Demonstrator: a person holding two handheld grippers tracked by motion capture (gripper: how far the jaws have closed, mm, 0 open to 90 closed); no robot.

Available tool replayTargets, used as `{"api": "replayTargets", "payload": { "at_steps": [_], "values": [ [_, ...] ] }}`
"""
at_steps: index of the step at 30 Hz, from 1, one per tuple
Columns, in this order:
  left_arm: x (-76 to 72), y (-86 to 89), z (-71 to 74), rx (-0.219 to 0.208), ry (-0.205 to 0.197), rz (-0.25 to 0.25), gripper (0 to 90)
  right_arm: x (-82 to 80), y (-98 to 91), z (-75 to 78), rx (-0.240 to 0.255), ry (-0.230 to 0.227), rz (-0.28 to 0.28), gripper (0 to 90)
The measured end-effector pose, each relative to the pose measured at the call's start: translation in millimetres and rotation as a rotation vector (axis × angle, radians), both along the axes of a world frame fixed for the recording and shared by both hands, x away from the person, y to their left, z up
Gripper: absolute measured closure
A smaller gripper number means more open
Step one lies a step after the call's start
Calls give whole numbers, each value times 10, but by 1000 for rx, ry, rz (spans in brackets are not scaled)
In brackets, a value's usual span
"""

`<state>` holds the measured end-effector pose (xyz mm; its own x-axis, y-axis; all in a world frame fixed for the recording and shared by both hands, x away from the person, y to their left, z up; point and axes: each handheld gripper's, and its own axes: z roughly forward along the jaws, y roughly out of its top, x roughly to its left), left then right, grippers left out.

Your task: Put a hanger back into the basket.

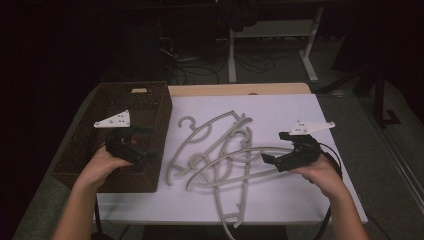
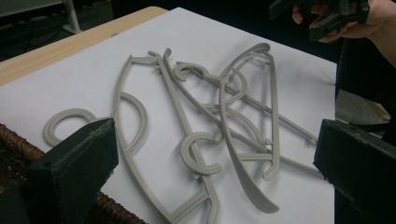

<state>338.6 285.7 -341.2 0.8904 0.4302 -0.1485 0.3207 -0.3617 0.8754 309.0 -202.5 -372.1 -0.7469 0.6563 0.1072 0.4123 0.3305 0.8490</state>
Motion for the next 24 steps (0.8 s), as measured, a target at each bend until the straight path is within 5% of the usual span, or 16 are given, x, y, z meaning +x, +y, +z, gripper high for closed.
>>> {"api": "replayTargets", "payload": {
  "at_steps": [9, 24],
  "values": [
    [27, -95, 24, 5, 4, -14, 0, -4, -13, -3, -7, -1, -10, 0],
    [96, -625, 70, 33, 7, -88, 0, -21, -65, -171, -22, 11, -39, 0]
  ]
}}
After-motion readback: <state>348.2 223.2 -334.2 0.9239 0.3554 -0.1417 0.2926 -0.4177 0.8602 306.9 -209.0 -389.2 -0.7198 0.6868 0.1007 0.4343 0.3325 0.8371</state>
